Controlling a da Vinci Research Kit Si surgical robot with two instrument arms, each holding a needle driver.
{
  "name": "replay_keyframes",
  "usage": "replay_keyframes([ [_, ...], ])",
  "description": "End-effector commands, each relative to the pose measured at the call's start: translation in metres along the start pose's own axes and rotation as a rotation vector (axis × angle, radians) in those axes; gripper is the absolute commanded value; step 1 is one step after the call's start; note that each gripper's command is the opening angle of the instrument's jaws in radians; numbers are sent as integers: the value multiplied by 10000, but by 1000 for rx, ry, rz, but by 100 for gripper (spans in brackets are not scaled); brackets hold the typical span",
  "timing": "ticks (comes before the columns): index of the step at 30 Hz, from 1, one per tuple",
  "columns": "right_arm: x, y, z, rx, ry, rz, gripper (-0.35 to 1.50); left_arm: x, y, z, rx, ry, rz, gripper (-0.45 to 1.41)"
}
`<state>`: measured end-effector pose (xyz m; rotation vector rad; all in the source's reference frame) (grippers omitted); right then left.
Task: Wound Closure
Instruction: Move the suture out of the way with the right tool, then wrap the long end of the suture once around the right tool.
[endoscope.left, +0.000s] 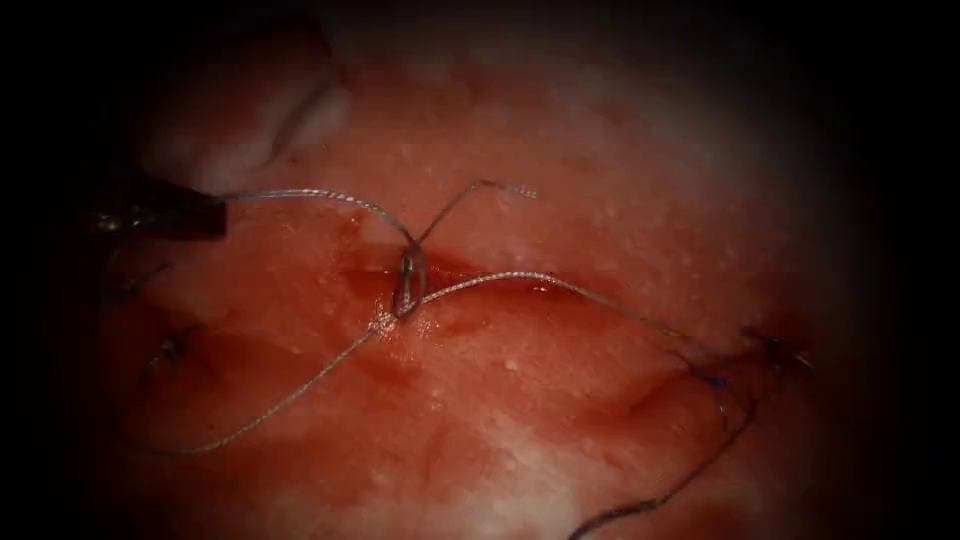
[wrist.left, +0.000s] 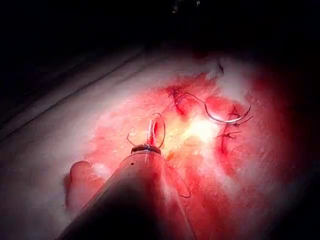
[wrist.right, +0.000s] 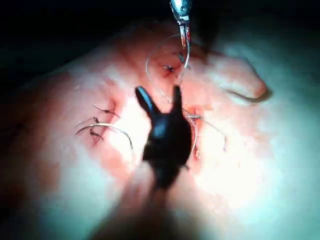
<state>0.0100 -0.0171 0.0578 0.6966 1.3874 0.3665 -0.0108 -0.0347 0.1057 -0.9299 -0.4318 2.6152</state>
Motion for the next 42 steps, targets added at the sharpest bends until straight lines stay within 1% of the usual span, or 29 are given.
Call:
replay_keyframes([
  [1, -5, 18, 31, -21, 9, -14, 78, 1, 2, 7, 2, 0, 2, -23],
  [3, -9, 31, 60, -48, 9, -37, 21, 3, 8, 7, 3, -1, 1, -23],
  [4, -13, 36, 73, -60, 9, -40, -3, 4, 10, 6, 3, -1, 1, -23],
  [6, -23, 48, 105, -87, 8, -57, -34, 4, 13, 5, 3, -1, 6, -23],
  [7, -28, 53, 118, -99, 6, -68, -35, 4, 14, 5, 3, -1, 6, -23],
  [8, -43, 66, 148, -135, 1, -87, -35, 4, 15, 4, 3, -1, 7, -23],
  [12, -71, 89, 195, -190, -7, -119, -35, 3, 17, 2, 2, -2, 7, -23],
  [15, -91, 104, 223, -216, -14, -142, -35, 4, 17, 2, 2, -2, 6, -25],
  [17, -111, 117, 246, -242, -24, -171, -35, 6, 16, 4, 3, -2, 16, -28],
  [18, -124, 126, 259, -255, -32, -181, -35, 8, 15, 4, 3, -1, 21, -35],
  [20, -141, 136, 273, -268, -44, -195, -35, 10, 14, 4, 2, -1, 31, -45],
  [22, -155, 143, 285, -270, -58, -205, -35, 13, 11, 4, 0, -3, 40, -45],
  [23, -168, 148, 294, -257, -64, -217, -35, 18, 7, 5, 6, 4, 47, -45],
  [25, -178, 148, 299, -239, -67, -226, -35, 26, -4, 13, 12, 22, 54, -45],
  [31, -177, 139, 297, -214, -50, -229, -35, 33, -29, 50, 13, 39, 56, -45],
  [35, -173, 133, 287, -205, -12, -230, -35, 23, -43, 76, 26, 39, 69, -45],
  [37, -171, 130, 281, -208, 9, -230, -35, 14, -47, 89, 25, 42, 78, -45],
  [38, -171, 128, 277, -207, 26, -238, -35, 5, -48, 101, 16, 32, 94, -45],
  [42, -173, 122, 274, -212, 69, -214, -35, -3, -49, 117, 7, 26, 98, -45],
])
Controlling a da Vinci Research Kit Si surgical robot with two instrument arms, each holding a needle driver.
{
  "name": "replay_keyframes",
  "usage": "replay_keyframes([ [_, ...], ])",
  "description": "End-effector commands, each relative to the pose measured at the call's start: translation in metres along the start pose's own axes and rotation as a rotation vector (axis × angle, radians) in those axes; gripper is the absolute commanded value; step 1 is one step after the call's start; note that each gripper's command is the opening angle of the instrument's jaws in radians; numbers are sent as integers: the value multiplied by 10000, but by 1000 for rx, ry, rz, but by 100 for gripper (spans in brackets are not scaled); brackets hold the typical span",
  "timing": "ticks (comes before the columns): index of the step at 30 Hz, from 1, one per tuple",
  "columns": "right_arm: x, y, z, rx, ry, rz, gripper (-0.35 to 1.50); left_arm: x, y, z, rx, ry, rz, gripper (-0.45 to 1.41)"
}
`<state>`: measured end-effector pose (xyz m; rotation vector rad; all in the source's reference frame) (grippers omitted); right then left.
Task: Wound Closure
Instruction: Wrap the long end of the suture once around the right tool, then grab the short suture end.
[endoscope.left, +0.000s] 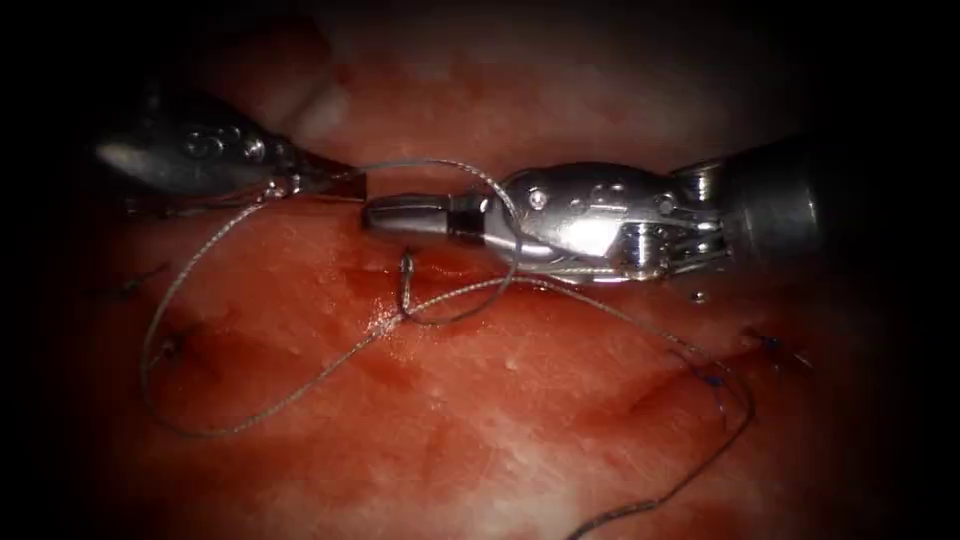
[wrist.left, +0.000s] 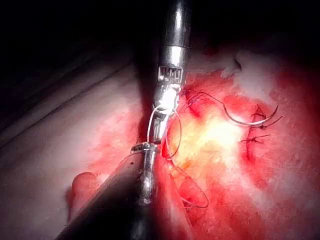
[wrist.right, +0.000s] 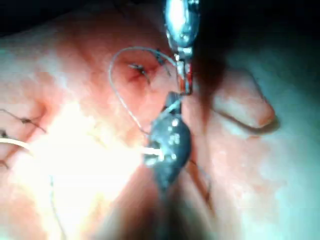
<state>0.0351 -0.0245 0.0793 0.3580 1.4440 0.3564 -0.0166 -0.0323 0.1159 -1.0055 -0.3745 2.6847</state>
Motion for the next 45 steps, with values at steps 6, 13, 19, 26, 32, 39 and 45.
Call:
replay_keyframes([
  [6, -6, -16, 7, 10, 74, 72, -35, 2, -1, 28, -18, 10, 2, -45],
  [13, -2, -19, 9, -24, 155, 112, -35, 3, 4, 51, -30, 10, 6, -45],
  [19, -11, -14, 9, -213, 212, 232, -35, -3, 12, 59, -39, 1, 6, -45],
  [26, -19, -9, 1, -361, 271, 390, 14, -8, 17, 55, -46, 0, 9, -45],
  [32, -33, 0, -5, -458, 335, 543, 47, -10, 21, 59, -48, -8, 8, -45],
  [39, -71, 10, -12, -566, 284, 690, 93, -9, 24, 60, -54, -15, 13, -45],
  [45, -111, 6, -18, -584, 296, 827, 94, -10, 29, 63, -64, -30, 18, -45],
])
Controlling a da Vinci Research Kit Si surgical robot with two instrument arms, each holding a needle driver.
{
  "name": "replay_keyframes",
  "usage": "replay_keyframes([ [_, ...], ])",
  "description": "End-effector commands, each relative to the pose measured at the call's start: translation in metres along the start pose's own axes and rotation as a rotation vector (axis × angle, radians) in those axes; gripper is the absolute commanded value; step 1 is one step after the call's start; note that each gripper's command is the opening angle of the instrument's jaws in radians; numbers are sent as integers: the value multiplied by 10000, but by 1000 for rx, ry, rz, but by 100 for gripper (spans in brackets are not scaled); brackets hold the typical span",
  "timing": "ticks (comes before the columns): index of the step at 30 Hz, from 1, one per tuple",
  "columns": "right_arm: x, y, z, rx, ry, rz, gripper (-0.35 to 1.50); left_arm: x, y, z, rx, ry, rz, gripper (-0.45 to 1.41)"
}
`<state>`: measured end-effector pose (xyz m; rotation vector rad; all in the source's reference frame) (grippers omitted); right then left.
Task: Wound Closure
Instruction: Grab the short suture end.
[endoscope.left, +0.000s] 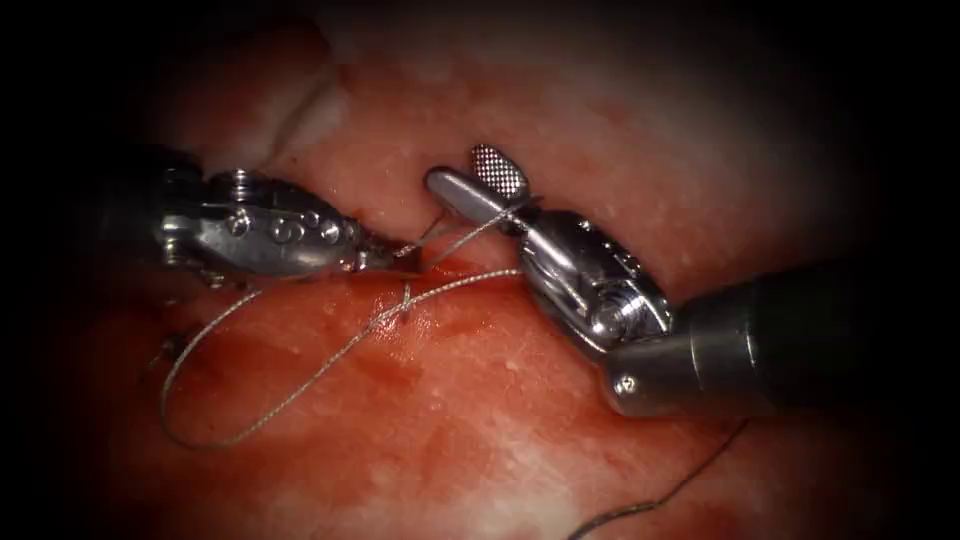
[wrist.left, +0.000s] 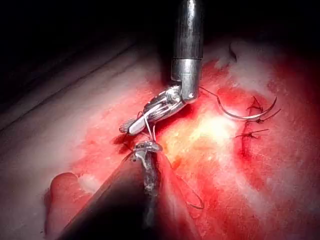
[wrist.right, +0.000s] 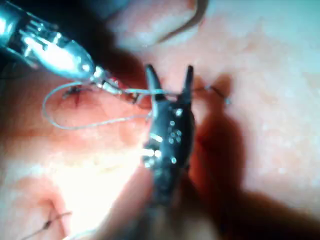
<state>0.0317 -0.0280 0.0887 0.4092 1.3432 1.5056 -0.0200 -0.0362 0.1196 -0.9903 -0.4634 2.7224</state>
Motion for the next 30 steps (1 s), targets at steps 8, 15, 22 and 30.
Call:
replay_keyframes([
  [8, -30, 8, 1, -4, -11, 117, 94, -1, 1, 9, -10, -8, -4, -45],
  [15, -49, 19, 4, -25, -22, 191, 86, -3, 2, 9, -13, -12, -1, -45],
  [22, -61, 39, 4, -46, -35, 245, 83, -5, 3, 8, -17, -17, 1, -45],
  [30, -64, 53, 4, -62, -42, 269, 83, -5, 3, 7, -19, -20, 2, -45],
])
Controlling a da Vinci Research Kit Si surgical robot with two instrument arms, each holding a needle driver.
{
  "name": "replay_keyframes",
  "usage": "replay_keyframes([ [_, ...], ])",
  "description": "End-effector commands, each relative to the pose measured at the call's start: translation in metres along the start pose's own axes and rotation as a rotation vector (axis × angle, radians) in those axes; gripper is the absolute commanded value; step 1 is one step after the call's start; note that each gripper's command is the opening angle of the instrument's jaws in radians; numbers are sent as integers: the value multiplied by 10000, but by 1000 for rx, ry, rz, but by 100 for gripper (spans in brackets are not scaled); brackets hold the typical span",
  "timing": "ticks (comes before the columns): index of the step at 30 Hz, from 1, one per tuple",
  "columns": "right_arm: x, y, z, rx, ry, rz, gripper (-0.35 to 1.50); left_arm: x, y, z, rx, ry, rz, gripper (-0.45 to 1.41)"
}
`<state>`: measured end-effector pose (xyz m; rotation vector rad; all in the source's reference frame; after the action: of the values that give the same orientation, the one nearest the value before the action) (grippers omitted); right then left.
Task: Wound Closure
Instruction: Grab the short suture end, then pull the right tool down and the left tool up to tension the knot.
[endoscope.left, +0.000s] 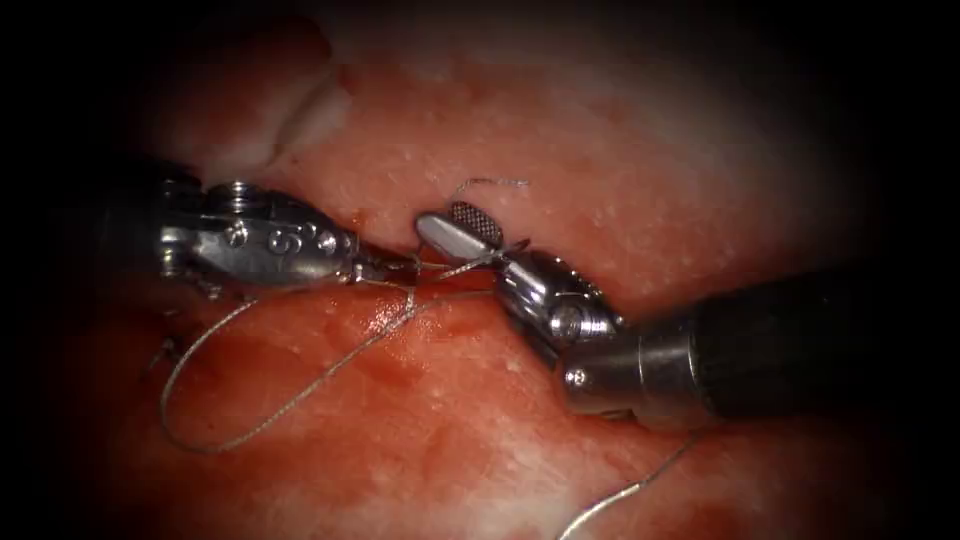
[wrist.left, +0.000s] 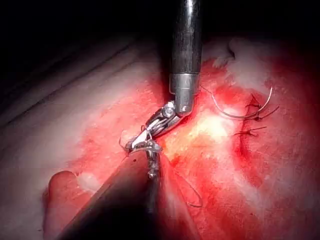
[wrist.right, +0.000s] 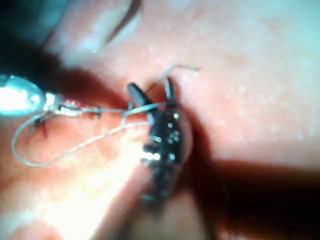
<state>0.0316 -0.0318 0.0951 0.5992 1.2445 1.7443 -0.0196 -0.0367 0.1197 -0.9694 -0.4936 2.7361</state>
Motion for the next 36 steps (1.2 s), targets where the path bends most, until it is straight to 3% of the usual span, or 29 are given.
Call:
replay_keyframes([
  [1, -10, 6, 7, -5, -1, -2, 84, 0, -1, 8, 0, 0, 1, -45],
  [11, -4, 1, 39, -24, 33, 5, 84, -2, -1, 5, -4, 1, -2, -45],
  [13, -4, 1, 40, -25, 34, 6, 78, -2, -1, 4, -4, 1, -2, -45],
  [15, -3, 0, 39, -25, 34, 6, 54, -2, -1, 4, -4, 1, -1, -45],
  [16, -2, 0, 38, -22, 35, 14, 27, -3, -1, 4, -4, 1, -1, -45],
  [17, 0, -1, 35, -20, 34, 4, -20, -3, -1, 4, -5, 1, -1, -45],
  [18, 3, -2, 33, -18, 35, -5, -35, -3, -1, 4, -5, 1, -1, -45],
  [23, 21, -18, 19, 7, 44, -136, -35, -4, -1, 2, -7, 2, -5, -45],
  [27, 32, -46, 8, 34, 62, -272, -35, -7, -5, -2, -12, 4, -13, -45],
  [36, 8, -87, -3, 128, -23, -401, -35, -17, -27, -20, -7, 0, -46, -45],
])
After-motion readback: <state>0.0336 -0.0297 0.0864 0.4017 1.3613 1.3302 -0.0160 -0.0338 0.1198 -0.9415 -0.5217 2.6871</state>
